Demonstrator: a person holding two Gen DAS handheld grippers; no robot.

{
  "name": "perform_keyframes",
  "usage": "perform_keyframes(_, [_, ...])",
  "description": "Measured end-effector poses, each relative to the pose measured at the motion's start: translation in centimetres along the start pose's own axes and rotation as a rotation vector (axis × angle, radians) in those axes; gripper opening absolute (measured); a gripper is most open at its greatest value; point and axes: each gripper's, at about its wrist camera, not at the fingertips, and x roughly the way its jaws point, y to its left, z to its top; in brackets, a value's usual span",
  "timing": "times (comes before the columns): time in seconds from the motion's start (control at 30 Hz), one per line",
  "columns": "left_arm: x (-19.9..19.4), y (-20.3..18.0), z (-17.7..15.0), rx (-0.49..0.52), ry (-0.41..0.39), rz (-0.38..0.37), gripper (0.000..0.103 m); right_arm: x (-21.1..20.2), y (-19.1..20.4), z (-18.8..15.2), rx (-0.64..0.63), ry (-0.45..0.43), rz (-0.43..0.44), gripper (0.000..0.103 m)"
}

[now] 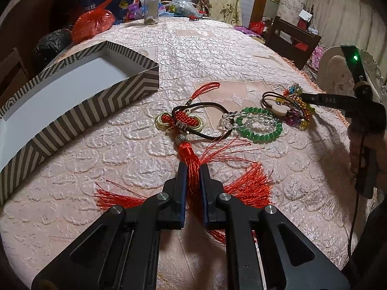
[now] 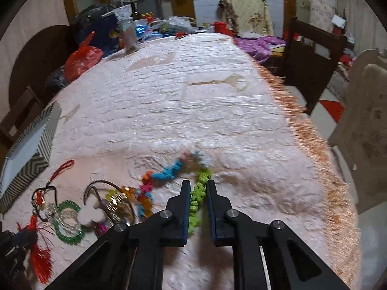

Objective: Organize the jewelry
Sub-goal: 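Lift the red tassel with the left tool while the right tool lifts the beaded keychain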

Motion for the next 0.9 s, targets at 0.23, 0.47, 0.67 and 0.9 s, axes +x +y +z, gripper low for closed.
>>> perform_keyframes(0.23, [0.0, 0.1, 0.1, -0.005, 0.0, -0.001, 0.009, -7.6, -0.2, -1.0, 0.035, -0.185, 0.075, 0.012])
perform_keyframes(0.47, [0.0, 0.4, 0.1, -0.021, -0.002, -0.02, 0.009, -12.4, 0.7, -3.5, 0.062, -0.272, 0.174, 0.012])
perform_keyframes(0.67, [-1.1, 0.8, -0.3, -0.024, -0.012, -0.024, 0.008, -14.1, 1.1, -6.0, 0.097, -0.265, 0.22, 0.012])
perform_keyframes(0.9, [-6.2, 0.6, 0.4, 0.01, -0.11, -0.112, 0.007, -15.2, 3.4, -8.1, 0.048, -0.244, 0.221, 0.012])
